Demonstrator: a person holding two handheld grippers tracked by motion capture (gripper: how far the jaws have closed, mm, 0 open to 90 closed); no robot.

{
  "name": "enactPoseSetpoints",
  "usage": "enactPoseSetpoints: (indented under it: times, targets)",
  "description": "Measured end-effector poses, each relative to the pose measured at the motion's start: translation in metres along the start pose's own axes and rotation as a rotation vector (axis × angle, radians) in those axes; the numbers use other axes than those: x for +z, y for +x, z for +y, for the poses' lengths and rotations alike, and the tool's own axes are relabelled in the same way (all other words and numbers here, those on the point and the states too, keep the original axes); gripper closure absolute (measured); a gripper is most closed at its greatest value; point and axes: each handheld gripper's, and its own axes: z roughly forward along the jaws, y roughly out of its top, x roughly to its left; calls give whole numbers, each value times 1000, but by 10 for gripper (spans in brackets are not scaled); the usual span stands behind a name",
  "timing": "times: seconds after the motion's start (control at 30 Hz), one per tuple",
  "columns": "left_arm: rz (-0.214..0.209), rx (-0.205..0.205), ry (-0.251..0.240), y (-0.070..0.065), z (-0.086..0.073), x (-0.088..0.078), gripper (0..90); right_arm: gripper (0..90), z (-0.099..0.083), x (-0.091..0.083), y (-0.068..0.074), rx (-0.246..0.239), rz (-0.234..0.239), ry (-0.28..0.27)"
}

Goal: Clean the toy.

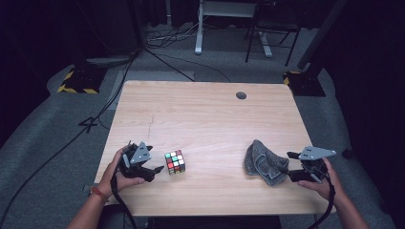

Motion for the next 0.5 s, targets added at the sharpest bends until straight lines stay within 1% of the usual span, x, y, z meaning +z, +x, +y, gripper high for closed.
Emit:
enactPoseSetpoints:
  times: [0.07,0.13,0.2,0.3,0.33,0.43,0.5]
  targets:
    - [12,-4,15,0,-5,-1,177,303,-4,-3,0,-6,-15,7]
    - [20,-8,22,0,-10,-2,174,306,-10,-7,-1,-8,-40,9]
    - [36,-6,31,0,-15,-2,175,311,-18,-10,-2,1,-59,-4]
    - [42,-22,50,3,-23,-1,176,311,-30,-10,-7,30,-73,7]
    - [50,-29,58,5,-27,-2,175,312,-33,-10,-9,39,-78,10]
    - [53,-69,57,11,-36,-3,175,312,-46,-9,-15,88,-97,16]
    - [55,-82,67,13,-42,-3,176,311,-55,-10,-20,130,-103,10]
